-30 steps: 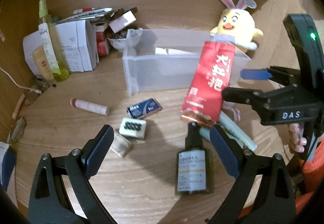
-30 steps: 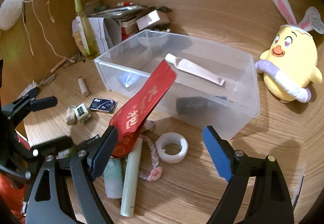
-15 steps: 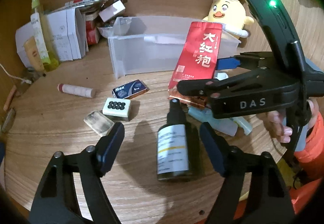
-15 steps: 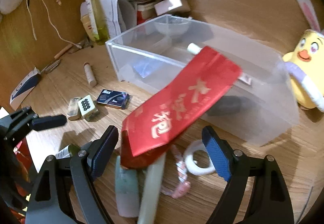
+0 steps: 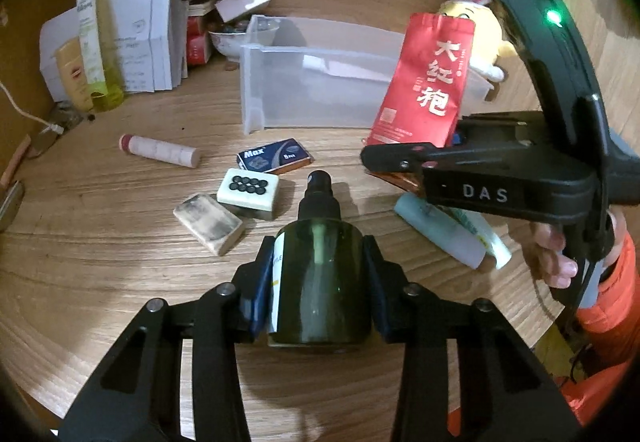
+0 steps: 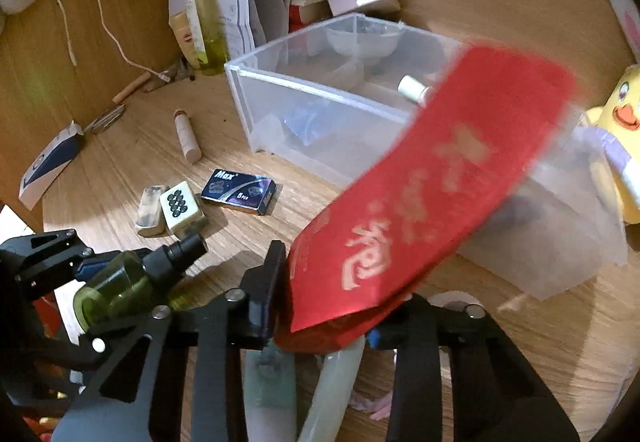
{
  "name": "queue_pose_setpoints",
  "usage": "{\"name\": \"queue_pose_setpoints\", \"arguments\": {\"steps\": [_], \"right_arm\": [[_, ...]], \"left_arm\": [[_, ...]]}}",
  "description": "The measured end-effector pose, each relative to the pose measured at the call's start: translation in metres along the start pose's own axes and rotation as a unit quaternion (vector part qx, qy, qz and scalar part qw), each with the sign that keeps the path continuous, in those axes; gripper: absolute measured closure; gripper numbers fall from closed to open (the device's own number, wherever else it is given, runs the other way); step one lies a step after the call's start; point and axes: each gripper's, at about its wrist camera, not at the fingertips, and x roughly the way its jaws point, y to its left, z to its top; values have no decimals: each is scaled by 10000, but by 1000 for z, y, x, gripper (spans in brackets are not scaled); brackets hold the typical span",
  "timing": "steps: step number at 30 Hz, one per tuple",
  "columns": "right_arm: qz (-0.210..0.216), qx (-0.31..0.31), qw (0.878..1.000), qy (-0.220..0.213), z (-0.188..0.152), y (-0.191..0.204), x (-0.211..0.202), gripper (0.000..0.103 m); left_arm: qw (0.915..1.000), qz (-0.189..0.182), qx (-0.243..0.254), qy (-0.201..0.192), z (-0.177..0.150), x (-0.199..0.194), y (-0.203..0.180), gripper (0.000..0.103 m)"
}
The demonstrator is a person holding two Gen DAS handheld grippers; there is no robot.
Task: Organize objects
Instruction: 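Grasp the red tea bag with the right tool while the left tool grasps the green bottle, then carry the red tea bag and green bottle with both tools over the box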
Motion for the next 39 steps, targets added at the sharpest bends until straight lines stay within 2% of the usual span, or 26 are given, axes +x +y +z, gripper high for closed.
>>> {"name": "queue_pose_setpoints", "arguments": {"steps": [20, 30, 39], "right_arm": [[-174, -146, 9966, -790, 7, -10, -59, 76], [-173, 34, 9931, -1159, 17, -28, -81, 76], [-485, 54, 9880, -1469, 42, -49, -93, 76]], "left_arm": [[9982, 11, -278, -527, 40, -21, 2, 62], [9960, 61, -303, -835, 77, -31, 3, 62], [9941, 172, -152, -1061, 117, -30, -4, 62]]}}
